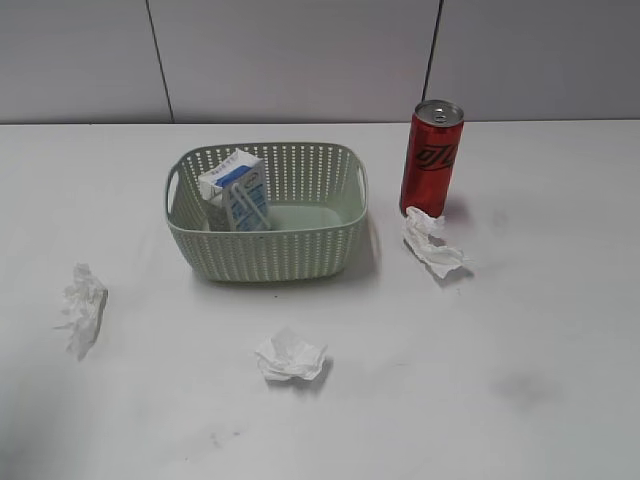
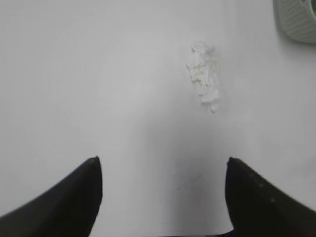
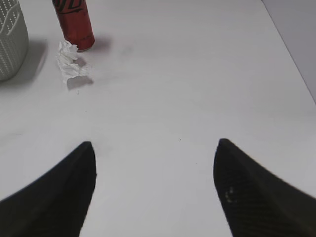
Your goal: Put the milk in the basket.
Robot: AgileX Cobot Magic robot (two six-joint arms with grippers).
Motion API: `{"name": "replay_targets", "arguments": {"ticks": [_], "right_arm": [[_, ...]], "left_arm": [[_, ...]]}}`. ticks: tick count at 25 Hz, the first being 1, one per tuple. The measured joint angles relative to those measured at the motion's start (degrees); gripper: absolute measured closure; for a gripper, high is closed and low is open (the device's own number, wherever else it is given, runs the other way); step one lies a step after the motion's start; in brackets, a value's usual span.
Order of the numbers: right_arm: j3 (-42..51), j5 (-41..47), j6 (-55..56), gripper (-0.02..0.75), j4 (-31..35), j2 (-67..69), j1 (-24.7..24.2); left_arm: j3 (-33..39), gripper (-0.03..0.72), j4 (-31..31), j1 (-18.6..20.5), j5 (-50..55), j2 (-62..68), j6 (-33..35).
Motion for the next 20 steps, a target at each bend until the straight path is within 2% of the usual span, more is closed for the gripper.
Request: {"name": "replay_targets", "arguments": {"ticks": [11,20], "right_arm": [[0.0,0.0,0.0,0.15,0.0,0.0,0.0],[0.0,0.0,0.0,0.15,0.0,0.0,0.0]], "left_arm": [[14.2,0.101,2.1,0.0,0.1,-25.7,-3.7],[21.3,0.101,2.3,0.0,0.2,-48.1,-3.8]]}}
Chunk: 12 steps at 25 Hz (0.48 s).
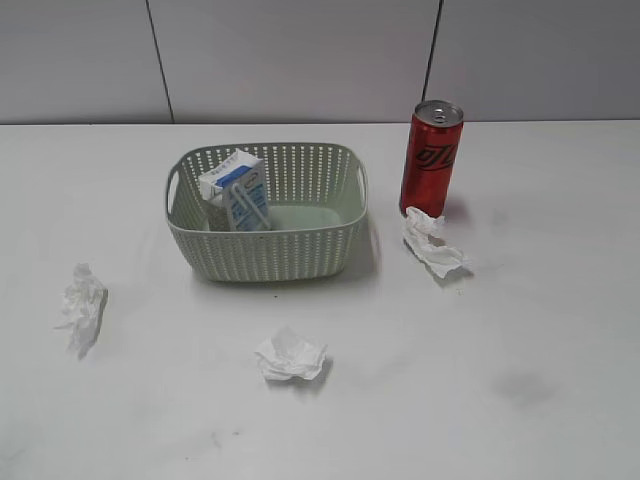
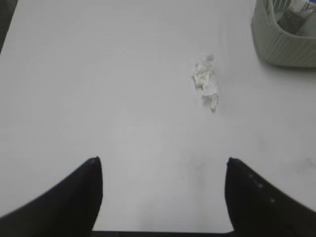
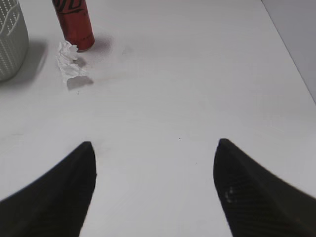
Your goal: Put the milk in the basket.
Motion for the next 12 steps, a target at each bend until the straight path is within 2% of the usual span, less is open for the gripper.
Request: {"name": "replay_targets", "arguments": {"ticks": [6,12], "right_arm": [[0.0,0.0,0.0,0.15,0.0,0.0,0.0],[0.0,0.0,0.0,0.15,0.0,0.0,0.0]], "left_arm": [[5.6,0.101,3.1,0.0,-0.2,-10.9,0.0],[12.7,0.101,3.4,0.0,-6.4,-13.6,0.0]]}}
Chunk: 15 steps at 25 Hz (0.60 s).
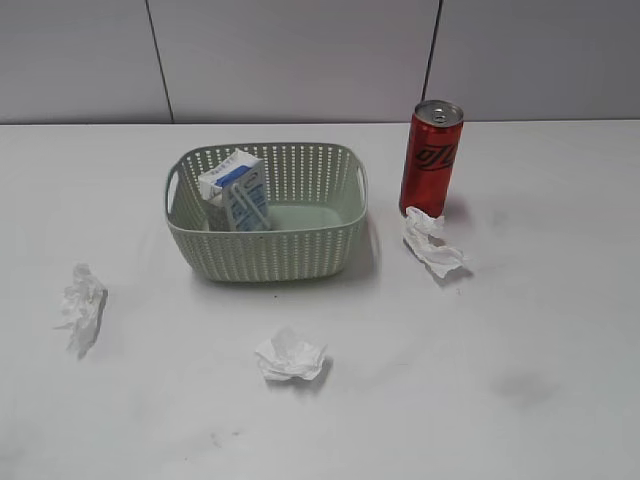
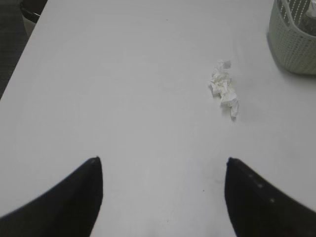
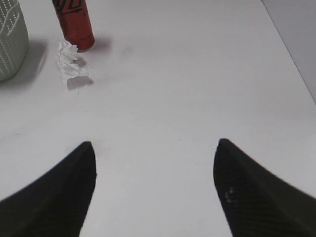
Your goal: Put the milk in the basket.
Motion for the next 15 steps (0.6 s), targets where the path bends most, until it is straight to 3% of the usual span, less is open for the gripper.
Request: {"name": "replay_targets", "arguments": {"ticks": [15], "right_arm": [[0.0,0.0,0.0,0.15,0.0,0.0,0.0]], "left_arm": [[0.5,0.101,0.9,0.0,-1.4,-0.3,0.0]]}}
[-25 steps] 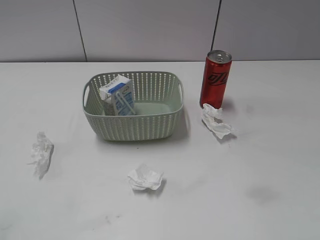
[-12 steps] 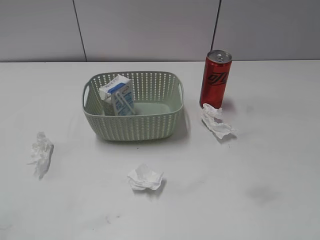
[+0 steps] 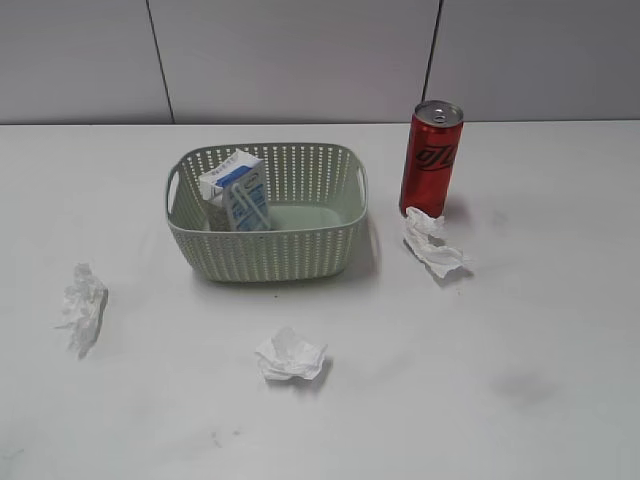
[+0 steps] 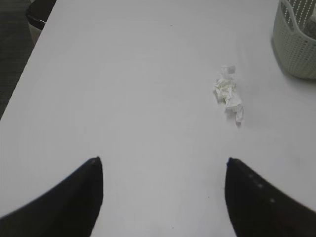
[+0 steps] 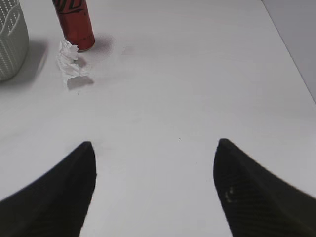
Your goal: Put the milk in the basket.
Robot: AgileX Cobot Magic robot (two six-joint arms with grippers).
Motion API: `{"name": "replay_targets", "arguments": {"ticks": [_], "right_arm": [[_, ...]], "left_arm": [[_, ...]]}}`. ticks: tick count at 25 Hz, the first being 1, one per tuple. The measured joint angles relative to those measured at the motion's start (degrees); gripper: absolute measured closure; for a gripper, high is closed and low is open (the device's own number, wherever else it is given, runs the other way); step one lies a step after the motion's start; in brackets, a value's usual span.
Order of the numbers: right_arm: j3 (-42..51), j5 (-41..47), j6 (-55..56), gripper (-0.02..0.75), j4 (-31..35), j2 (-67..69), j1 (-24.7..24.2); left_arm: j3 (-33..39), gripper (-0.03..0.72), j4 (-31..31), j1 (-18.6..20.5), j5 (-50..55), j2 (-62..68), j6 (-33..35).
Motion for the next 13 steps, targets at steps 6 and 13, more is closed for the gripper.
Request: {"name": "replay_targets", "arguments": {"ticks": [6,13], "right_arm": [[0.0,0.0,0.0,0.15,0.0,0.0,0.0],[0.0,0.1,0.0,0.15,0.0,0.0,0.0]], "left_arm": [[0.0,0.102,0.0,0.0,-0.2,-2.8,0.0],[0.0,0.104,-0.1,0.5,-0.2,-6.4,0.0]]}}
